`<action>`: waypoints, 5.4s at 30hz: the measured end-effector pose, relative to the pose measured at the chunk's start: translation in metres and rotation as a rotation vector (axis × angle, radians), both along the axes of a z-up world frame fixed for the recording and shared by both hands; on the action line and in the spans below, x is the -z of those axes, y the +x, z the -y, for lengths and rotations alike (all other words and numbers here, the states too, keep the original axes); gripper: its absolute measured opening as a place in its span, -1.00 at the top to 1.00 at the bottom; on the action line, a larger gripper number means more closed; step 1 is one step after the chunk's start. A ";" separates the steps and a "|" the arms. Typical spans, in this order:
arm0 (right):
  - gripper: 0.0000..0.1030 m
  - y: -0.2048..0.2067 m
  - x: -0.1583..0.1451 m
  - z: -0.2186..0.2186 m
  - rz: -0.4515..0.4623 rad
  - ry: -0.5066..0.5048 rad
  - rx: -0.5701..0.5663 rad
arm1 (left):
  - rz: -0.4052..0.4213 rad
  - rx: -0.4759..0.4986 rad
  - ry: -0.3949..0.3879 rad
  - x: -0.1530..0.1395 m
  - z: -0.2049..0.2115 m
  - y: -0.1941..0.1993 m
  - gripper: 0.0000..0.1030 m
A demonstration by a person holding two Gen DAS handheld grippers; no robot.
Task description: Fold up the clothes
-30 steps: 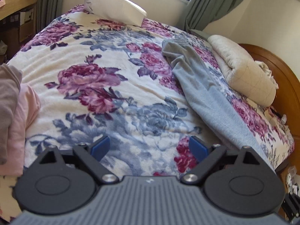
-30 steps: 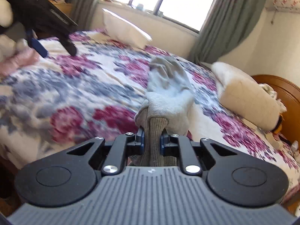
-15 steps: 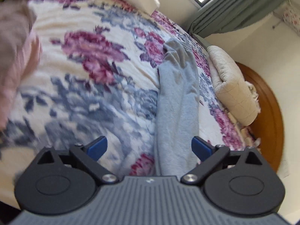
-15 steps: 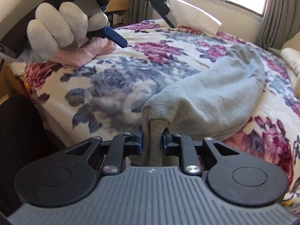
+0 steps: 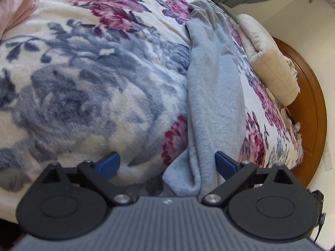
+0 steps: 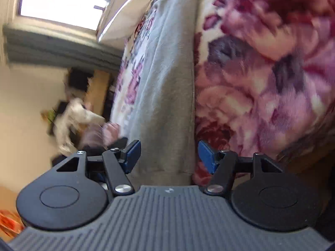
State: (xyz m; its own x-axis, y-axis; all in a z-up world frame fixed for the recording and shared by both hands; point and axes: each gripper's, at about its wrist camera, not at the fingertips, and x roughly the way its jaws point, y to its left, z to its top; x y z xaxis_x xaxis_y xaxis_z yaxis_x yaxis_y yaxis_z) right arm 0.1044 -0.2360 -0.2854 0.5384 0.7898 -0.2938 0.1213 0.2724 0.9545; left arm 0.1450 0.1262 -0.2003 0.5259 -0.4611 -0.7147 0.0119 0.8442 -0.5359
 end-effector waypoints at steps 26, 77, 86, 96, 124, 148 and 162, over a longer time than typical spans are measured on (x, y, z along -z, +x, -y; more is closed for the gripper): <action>-0.79 -0.110 -0.096 -0.086 1.045 -1.439 -0.249 | 0.002 0.091 -0.673 -0.041 0.027 -0.010 0.59; 0.72 0.011 -0.282 -0.058 0.979 -0.905 -0.025 | 0.743 0.402 0.830 -0.139 0.094 -0.067 -0.39; 0.72 0.038 -0.281 -0.078 0.811 -0.930 -0.100 | 0.879 0.352 0.886 -0.152 0.091 -0.020 -0.46; 0.71 0.042 -0.285 -0.099 0.783 -0.962 -0.178 | 0.920 0.457 0.758 -0.166 0.071 -0.018 -0.46; 0.70 -0.057 -0.302 -0.112 1.003 -0.969 -0.327 | 0.940 0.629 0.733 -0.191 0.056 -0.103 0.58; 0.70 -0.117 -0.423 -0.105 1.133 -0.700 -0.329 | 0.954 0.403 0.675 -0.276 0.006 -0.144 0.60; 0.67 -0.005 -0.338 -0.097 0.858 -0.651 -0.302 | 0.757 0.402 0.594 -0.225 0.053 -0.054 0.25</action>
State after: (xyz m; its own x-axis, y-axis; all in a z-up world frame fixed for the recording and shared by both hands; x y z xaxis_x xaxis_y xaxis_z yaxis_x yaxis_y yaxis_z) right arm 0.0992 -0.1386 0.0526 0.5730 0.7535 -0.3224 -0.6645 0.6574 0.3554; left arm 0.0908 0.0734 0.0247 0.8170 -0.3829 -0.4311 0.5098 0.8291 0.2296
